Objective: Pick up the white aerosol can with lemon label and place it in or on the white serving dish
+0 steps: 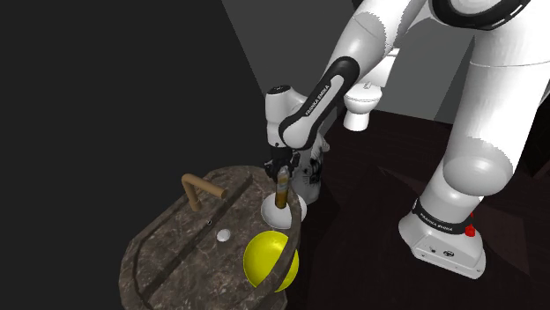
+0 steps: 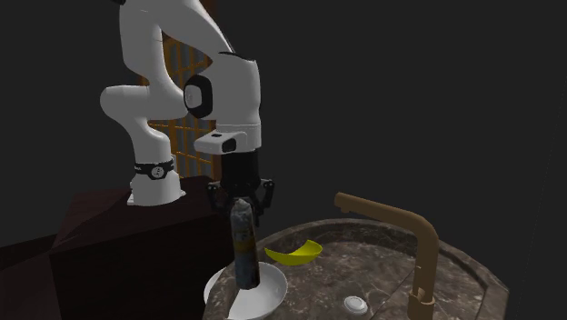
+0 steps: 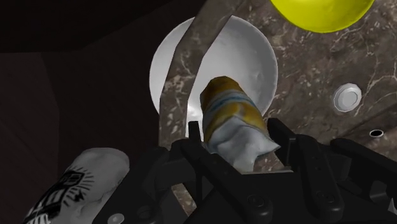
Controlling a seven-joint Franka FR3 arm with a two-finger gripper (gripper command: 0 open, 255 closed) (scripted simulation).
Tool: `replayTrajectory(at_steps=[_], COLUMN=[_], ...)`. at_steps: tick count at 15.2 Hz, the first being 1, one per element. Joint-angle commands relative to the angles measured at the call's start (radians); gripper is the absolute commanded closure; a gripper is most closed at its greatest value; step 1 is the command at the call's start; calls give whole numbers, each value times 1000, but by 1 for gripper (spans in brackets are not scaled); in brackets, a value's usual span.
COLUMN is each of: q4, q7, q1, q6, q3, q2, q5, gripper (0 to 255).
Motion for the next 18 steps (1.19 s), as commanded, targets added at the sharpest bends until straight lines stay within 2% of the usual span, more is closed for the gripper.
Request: replayTrajectory(at_steps=[1,6,10,18], q4=[-7,-3,13,13], q7=[0,-1,-45,-45], q1=[-1,-2,-17,-17], q6=[-4,-3,-130,-130], q3=[-1,-3,19,18], q2=[2,7,-109,-109], q5=[1,-2,60,60], gripper=[0,0,0,0])
